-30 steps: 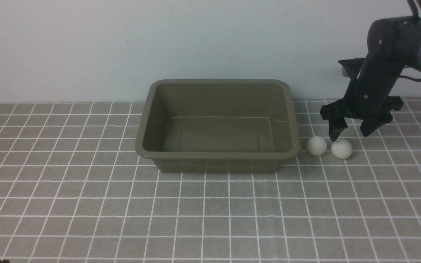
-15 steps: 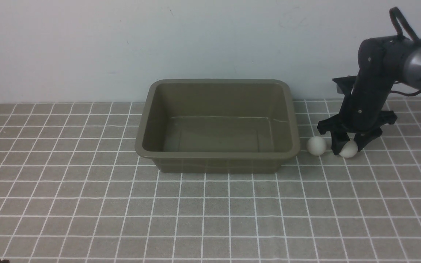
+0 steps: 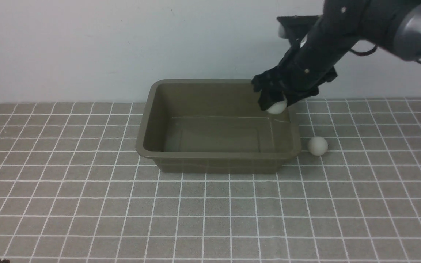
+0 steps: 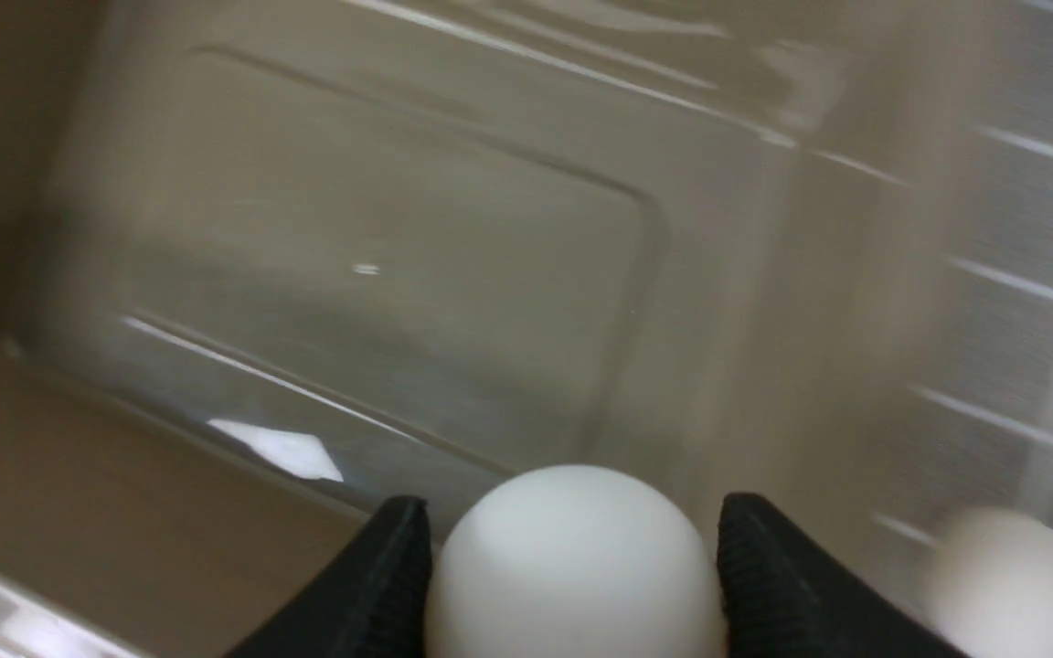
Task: Put the table tennis balls into the box on the grey coffee tablecloth.
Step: 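Release the ping pong ball into the bin and lift the gripper away, then reach for and grasp a ping pong ball on the table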
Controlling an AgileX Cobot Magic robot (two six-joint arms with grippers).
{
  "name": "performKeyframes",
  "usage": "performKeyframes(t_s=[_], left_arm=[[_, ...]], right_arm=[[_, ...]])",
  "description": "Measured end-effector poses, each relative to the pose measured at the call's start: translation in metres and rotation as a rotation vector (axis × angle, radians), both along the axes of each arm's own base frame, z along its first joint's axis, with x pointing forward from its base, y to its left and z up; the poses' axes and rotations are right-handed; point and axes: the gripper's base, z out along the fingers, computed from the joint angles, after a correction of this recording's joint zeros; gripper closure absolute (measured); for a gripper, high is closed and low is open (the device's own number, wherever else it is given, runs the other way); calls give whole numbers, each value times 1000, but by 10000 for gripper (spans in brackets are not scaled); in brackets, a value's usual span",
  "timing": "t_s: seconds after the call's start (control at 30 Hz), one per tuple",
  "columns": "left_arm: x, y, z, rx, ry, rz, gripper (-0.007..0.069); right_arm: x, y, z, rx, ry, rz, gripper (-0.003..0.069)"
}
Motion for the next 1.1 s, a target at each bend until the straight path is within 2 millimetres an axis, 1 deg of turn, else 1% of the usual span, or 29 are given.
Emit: performKeyframes(t_s=[0.07,0.1,0.13,0.17,0.2,0.23,0.3,0.4,0.43,0.47,0.5,0.53,0.6,0.7,0.87,0.97,1.1], left_arm=[[0,0,0,0,0,0,628],[0,0,0,0,0,0,628],[0,0,0,0,0,0,628],[0,0,0,0,0,0,628],[0,0,0,0,0,0,628],[0,0,0,0,0,0,628],[0,0,0,0,0,0,628],[0,0,0,0,0,0,628],[0,0,0,0,0,0,628],[0,0,0,0,0,0,628],[0,0,0,0,0,0,628],[0,0,0,0,0,0,628],[0,0,0,0,0,0,628],[0,0,0,0,0,0,628],[0,0,0,0,0,0,628],[0,0,0,0,0,0,628],[0,0,0,0,0,0,628]], right_arm=[[-1,7,-5,-17,-3,16,251],[0,8,-7,-33,-9,19,195],[0,8,-8,-37,-9,19,178],[1,5,-8,-72,-19,22,111],[1,2,-8,-90,-21,20,95],[2,-4,-7,-131,-23,14,58],[2,-16,-6,-200,-10,-9,29],[8,-53,-3,-323,5,-88,43],[11,-67,-3,-344,15,-130,64],[11,-72,-3,-346,21,-153,72],[15,-91,-3,-343,40,-220,102],[17,-103,-4,-327,52,-267,123],[19,-120,-7,-275,86,-325,155],[22,-122,-19,-202,141,-328,172],[29,-101,-62,-117,261,-262,178],[31,-95,-80,-103,305,-255,178],[34,-94,-98,-110,340,-249,181]])
